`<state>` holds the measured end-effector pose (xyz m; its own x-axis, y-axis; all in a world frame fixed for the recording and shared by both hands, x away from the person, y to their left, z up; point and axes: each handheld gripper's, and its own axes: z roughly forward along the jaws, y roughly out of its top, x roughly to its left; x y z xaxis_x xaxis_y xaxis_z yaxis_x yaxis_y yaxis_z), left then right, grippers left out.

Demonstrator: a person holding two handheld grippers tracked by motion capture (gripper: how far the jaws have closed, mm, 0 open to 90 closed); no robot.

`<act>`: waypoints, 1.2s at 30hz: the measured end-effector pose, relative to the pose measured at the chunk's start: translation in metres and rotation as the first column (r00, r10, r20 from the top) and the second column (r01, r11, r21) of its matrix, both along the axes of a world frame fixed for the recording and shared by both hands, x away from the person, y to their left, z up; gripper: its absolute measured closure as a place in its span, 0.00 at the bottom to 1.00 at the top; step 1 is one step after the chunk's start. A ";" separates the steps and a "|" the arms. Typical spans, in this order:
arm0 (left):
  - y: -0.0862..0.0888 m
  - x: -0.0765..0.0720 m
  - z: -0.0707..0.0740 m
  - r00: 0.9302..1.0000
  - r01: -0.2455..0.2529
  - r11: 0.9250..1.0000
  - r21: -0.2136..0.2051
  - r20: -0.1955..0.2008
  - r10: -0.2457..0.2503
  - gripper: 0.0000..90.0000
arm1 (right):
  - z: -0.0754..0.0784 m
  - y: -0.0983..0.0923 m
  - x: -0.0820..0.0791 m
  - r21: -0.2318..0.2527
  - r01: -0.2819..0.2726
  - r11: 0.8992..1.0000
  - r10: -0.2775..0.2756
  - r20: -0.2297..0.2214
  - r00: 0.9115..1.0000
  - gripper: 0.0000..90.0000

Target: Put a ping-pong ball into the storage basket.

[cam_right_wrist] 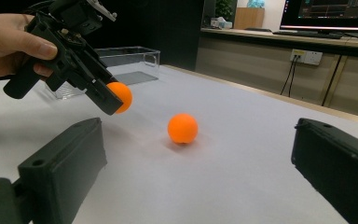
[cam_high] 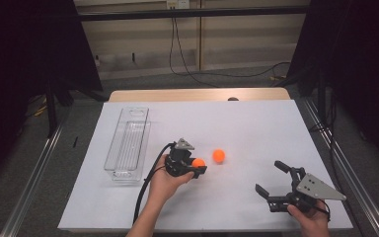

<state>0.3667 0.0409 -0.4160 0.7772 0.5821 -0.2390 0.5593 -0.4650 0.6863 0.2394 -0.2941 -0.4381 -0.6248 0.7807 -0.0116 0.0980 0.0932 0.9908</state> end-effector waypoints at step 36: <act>0.001 0.012 0.018 1.000 -0.011 1.000 -0.010 0.015 0.011 0.57 | 0.000 0.001 0.000 0.001 -0.010 1.000 0.010 0.003 1.000 0.02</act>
